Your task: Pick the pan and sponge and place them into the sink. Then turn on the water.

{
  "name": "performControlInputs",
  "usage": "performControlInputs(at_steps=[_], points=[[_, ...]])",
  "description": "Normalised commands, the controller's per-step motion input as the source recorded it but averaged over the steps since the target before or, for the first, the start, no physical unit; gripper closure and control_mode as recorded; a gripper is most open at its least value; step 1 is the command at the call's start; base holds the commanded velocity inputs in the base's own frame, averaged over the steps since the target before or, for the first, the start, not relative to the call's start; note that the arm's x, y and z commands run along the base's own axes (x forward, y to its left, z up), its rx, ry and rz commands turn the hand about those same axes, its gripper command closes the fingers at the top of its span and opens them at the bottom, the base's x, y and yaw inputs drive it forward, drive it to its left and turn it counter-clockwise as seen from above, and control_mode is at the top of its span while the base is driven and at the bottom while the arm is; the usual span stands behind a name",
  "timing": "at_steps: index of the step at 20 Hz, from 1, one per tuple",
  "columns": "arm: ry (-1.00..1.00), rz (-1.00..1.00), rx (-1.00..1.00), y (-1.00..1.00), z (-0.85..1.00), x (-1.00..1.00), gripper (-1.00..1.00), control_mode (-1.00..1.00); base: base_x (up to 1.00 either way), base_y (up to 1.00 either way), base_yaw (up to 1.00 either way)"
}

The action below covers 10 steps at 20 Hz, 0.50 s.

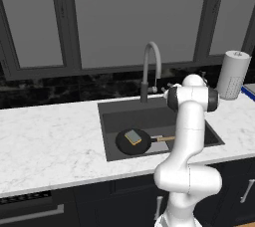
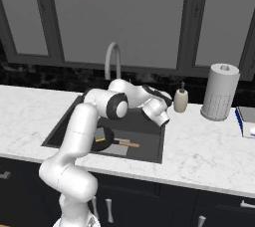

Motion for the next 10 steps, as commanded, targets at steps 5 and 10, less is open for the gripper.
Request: performControlInputs(at_steps=[5,10], points=[[0.00,0.10,-0.01,0.22,0.00,0.27,-1.00,-1.00,0.00,0.00,0.00],[0.00,0.06,0.00,0.06,0.00,0.28,-1.00,-1.00,0.00,0.00,0.00]])
